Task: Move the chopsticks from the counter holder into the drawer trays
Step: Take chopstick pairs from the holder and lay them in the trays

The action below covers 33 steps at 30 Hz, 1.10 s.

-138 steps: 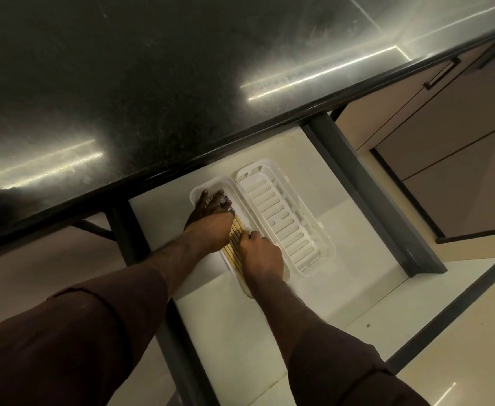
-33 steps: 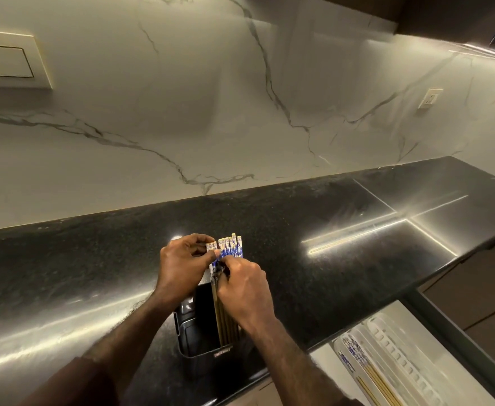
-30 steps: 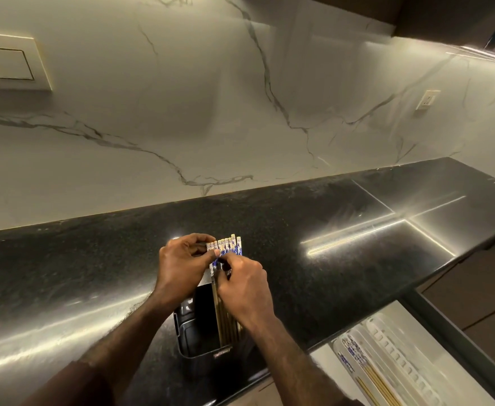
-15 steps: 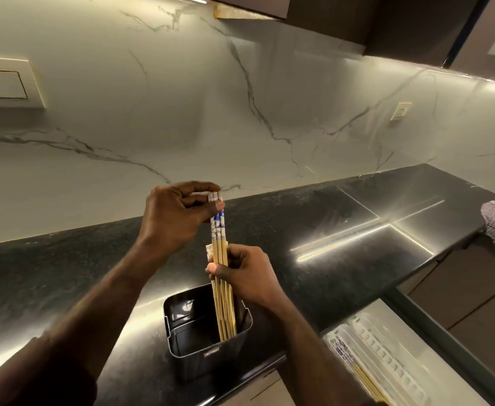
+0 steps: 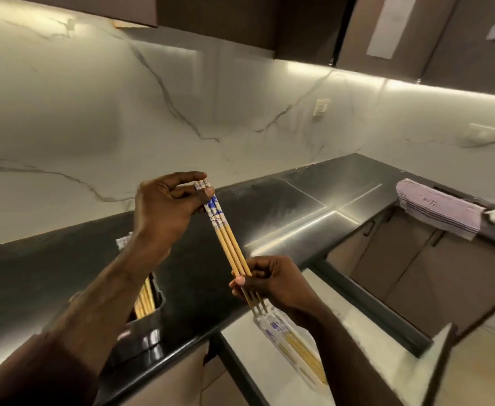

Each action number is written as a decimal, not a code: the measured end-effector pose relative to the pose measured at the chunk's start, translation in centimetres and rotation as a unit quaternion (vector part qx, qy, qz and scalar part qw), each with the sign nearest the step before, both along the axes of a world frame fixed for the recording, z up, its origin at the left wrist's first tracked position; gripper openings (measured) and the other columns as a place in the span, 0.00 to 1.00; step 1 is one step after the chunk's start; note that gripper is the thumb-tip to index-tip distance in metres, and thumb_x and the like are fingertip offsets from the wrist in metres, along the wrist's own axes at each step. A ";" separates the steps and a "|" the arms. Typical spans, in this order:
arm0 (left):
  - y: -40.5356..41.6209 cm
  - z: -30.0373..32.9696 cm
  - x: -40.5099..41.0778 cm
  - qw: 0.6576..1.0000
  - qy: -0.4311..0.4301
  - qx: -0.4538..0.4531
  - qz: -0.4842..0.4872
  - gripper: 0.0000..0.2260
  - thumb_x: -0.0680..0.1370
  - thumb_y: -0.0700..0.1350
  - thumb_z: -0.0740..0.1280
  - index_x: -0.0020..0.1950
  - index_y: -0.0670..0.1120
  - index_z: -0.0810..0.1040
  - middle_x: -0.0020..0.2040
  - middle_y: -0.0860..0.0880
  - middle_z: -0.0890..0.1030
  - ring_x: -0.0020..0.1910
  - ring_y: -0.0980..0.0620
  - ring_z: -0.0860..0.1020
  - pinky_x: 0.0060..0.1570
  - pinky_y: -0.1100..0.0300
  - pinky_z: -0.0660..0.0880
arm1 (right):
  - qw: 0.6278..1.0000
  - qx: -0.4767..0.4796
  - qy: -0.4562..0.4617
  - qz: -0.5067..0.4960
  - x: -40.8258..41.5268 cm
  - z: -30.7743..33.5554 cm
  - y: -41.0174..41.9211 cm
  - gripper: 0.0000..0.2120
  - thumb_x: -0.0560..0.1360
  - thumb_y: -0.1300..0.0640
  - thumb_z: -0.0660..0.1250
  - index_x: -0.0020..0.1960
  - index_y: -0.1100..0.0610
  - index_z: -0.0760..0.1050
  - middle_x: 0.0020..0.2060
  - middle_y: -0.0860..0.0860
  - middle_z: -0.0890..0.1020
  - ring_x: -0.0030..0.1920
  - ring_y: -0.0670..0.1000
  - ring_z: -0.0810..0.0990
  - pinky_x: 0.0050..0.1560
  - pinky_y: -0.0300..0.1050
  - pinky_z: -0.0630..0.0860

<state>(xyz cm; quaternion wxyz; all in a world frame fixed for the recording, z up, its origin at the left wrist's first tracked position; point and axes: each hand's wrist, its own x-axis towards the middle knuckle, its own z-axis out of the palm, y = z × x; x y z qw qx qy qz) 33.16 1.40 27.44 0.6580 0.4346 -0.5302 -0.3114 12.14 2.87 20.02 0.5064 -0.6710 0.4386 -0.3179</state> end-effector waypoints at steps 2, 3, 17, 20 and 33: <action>0.8 -0.1 -4.0 1.000 0.008 0.000 -0.009 0.12 0.70 0.36 0.75 0.51 0.47 0.83 0.42 0.47 0.86 0.42 0.50 0.86 0.42 0.58 0.82 | 1.000 -0.013 0.009 -0.021 -4.1 0.1 1.5 0.07 0.75 0.58 0.70 0.53 0.57 0.82 0.43 0.51 0.87 0.46 0.50 0.86 0.49 0.44 0.82; 1.1 -0.3 -5.8 1.000 0.014 0.001 -0.012 0.12 0.70 0.36 0.75 0.51 0.47 0.83 0.42 0.48 0.86 0.42 0.50 0.85 0.41 0.59 0.82 | 0.999 -0.020 0.016 -0.030 -5.8 0.1 2.0 0.07 0.75 0.58 0.71 0.52 0.58 0.82 0.43 0.51 0.87 0.45 0.50 0.86 0.49 0.44 0.82; 2.9 -3.4 -28.3 0.997 0.057 0.039 -0.022 0.12 0.71 0.37 0.74 0.54 0.44 0.82 0.43 0.49 0.86 0.42 0.55 0.85 0.38 0.66 0.79 | 0.994 0.009 0.033 -0.108 -27.2 -0.9 6.0 0.09 0.74 0.60 0.72 0.53 0.62 0.82 0.43 0.56 0.86 0.44 0.52 0.86 0.48 0.45 0.83; 1.6 -4.8 -30.6 0.997 0.045 0.063 -0.016 0.12 0.72 0.37 0.73 0.55 0.44 0.82 0.45 0.48 0.86 0.43 0.56 0.85 0.37 0.67 0.79 | 0.993 0.022 0.033 -0.111 -29.4 -2.4 5.0 0.08 0.74 0.60 0.72 0.52 0.61 0.82 0.44 0.56 0.86 0.45 0.52 0.86 0.49 0.46 0.83; -8.4 -17.4 -36.4 0.980 0.014 0.197 0.013 0.12 0.72 0.38 0.72 0.53 0.50 0.80 0.46 0.48 0.84 0.43 0.56 0.85 0.37 0.63 0.81 | 0.979 0.147 0.071 -0.123 -34.9 -13.8 -4.9 0.04 0.73 0.58 0.74 0.47 0.57 0.85 0.40 0.55 0.87 0.43 0.54 0.86 0.49 0.48 0.83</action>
